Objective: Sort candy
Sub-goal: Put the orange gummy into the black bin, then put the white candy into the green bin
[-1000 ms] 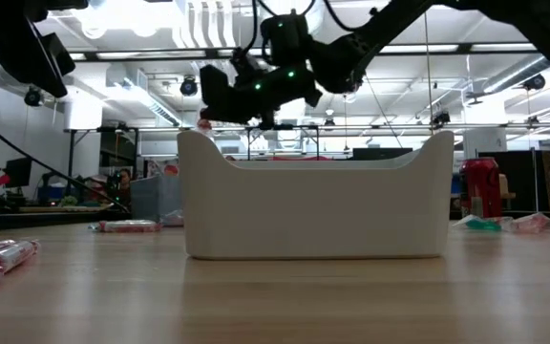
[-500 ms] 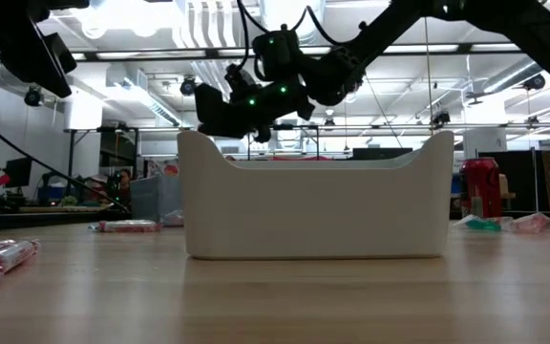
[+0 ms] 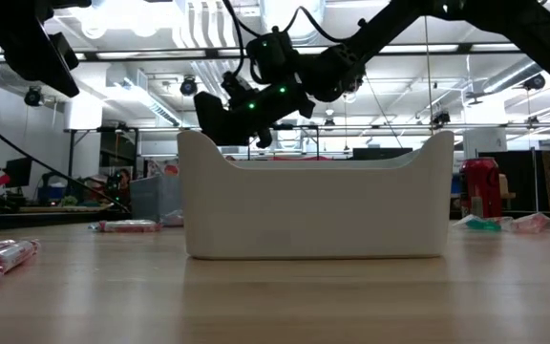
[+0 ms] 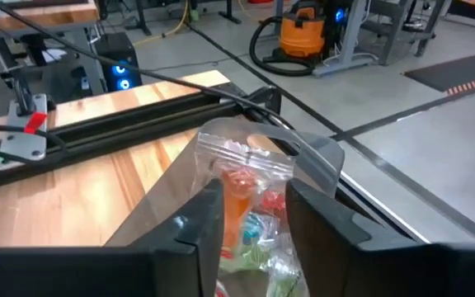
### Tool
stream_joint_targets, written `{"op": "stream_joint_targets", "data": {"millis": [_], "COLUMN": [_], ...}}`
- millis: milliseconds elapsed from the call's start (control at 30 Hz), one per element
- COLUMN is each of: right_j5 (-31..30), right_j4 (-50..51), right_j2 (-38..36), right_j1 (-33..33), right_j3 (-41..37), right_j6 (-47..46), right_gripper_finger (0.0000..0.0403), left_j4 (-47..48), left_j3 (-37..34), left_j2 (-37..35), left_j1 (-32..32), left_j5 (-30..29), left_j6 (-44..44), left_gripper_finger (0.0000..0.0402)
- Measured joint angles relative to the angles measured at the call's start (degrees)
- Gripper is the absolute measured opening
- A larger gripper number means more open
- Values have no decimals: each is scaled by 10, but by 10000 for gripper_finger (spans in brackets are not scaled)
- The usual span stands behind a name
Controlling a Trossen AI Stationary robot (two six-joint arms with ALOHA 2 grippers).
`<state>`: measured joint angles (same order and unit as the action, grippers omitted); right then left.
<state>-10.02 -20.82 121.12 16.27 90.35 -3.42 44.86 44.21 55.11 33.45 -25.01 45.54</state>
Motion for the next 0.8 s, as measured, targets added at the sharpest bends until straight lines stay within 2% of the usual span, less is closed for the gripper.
{"op": "stream_joint_targets", "data": {"millis": [233, 533, 600, 800], "right_j5": [28, 30, 30, 31], "right_j4": [51, 200, 220, 310], "right_j2": [-5, -18, -38, -124], "right_j1": [0, -7, -16, -53], "right_j3": [27, 86, 89, 71], "right_j6": [-2, 24, 45, 100], "right_gripper_finger": [156, 162, 162, 159], "left_j4": [0, -3, -4, -9], "left_j3": [0, 0, 0, -7], "left_j2": [0, 1, 4, 40], "left_j1": [0, 0, 0, 0], "left_j5": [-3, -16, -17, -85], "left_j6": [0, 2, 2, 3], "left_gripper_finger": [97, 97, 97, 98]}}
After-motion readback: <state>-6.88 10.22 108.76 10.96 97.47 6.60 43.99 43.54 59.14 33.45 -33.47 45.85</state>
